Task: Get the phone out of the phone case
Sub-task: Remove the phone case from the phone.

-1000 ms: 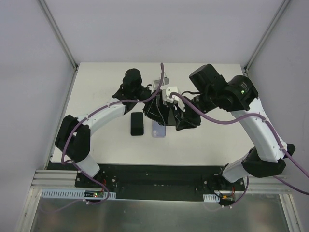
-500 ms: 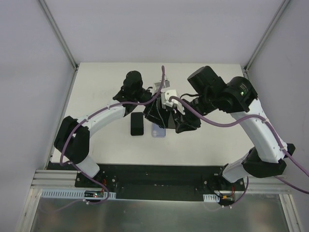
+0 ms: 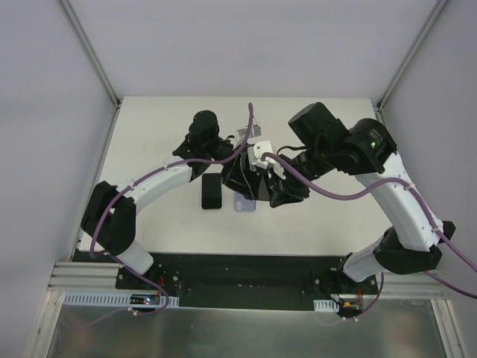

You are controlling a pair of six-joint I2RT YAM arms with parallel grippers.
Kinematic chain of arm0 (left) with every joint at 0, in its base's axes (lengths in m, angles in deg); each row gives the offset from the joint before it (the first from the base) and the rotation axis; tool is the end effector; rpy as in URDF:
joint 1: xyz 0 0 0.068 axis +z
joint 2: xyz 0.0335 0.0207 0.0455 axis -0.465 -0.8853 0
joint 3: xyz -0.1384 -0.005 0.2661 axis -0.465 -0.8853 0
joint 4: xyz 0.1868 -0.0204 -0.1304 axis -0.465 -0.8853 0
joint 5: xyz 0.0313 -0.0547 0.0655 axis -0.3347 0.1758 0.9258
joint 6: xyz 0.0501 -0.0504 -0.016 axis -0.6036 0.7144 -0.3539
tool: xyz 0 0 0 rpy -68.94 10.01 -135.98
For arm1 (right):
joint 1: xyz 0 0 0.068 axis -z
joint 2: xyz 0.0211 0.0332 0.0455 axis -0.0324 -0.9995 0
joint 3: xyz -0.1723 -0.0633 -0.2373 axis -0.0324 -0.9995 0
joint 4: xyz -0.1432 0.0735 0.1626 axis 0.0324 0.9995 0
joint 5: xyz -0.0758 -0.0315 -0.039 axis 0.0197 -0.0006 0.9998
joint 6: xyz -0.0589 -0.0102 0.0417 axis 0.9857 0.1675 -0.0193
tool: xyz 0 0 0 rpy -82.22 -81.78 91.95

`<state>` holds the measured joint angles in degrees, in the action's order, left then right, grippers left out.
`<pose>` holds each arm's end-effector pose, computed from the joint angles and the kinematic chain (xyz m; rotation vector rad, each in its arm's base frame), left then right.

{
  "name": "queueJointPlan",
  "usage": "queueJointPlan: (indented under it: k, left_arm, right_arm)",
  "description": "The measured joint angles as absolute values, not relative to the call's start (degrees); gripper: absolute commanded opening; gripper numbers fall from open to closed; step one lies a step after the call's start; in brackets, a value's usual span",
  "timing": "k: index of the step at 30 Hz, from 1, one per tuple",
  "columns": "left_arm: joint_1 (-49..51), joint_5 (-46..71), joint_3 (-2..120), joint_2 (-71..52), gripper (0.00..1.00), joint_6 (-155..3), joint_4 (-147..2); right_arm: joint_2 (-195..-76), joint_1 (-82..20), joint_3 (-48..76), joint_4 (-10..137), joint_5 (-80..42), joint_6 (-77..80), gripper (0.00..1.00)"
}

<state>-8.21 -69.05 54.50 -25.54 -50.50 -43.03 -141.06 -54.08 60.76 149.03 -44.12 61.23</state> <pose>0.2204 -0.2344 0.3866 1.5122 1.3438 -1.9744 0.1081 0.1926 0.4794 -2.0300 1.2419 0.6877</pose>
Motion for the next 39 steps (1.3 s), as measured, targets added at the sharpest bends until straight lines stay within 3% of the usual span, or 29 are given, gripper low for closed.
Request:
queueJointPlan:
  k: [39]
  left_arm:
    - [-8.4,-69.0,52.9,-22.7,0.0,-48.1,-44.2]
  right_arm:
    - [-141.6,-51.3,61.8,149.1,-51.4,67.0,0.0]
